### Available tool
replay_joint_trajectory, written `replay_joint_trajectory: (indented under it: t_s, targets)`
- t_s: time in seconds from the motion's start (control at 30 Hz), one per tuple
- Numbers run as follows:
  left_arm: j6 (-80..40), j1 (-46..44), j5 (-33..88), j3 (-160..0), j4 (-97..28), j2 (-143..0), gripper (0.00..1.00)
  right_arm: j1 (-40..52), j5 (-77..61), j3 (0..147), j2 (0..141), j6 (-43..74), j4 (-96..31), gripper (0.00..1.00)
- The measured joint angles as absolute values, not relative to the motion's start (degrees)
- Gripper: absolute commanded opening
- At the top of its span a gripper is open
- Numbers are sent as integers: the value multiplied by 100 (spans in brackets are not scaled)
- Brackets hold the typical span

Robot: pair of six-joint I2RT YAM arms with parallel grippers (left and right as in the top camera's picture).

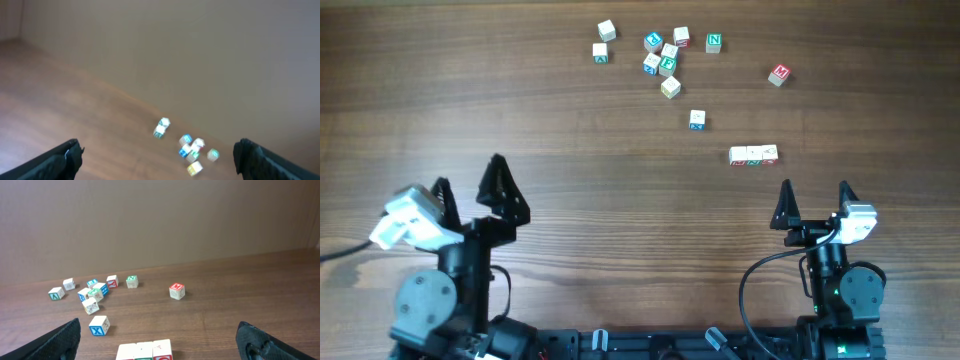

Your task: Form a horizontal line

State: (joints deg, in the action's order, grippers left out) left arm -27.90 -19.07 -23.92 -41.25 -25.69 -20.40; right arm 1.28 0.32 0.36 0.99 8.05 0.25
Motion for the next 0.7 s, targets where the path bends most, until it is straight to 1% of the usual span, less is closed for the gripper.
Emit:
replay_joint_trajectory:
  t_s: [0.03, 0.13, 0.17, 0.23, 0.3, 0.53, 0.7]
  targets:
    - [-2781, -1752, -2211, -3795, -2290, -1837, 100, 128, 34, 36, 99, 805, 23, 100]
    - [-2783, -1153, -1522, -2484, -939, -1004, 100, 130, 34, 36, 99, 805, 21, 99]
    - [-2783, -1070, -1444, -2314, -790, -888, 100, 130, 34, 36, 99, 805, 23, 100]
    - [-2788, -832, -1181, -1649, 49, -550, 100, 130, 43, 36, 99, 805, 21, 100]
    - [-2801, -683, -1031, -1116, 515, -360, 100, 130, 49, 36, 99, 803, 23, 100]
    - [-3013, -325, -886, -351, 1103, -228, 100, 128, 49, 36, 99, 803, 23, 100]
    - [-3050, -226, -891, -78, 917, -115, 100, 130, 49, 36, 99, 805, 23, 100]
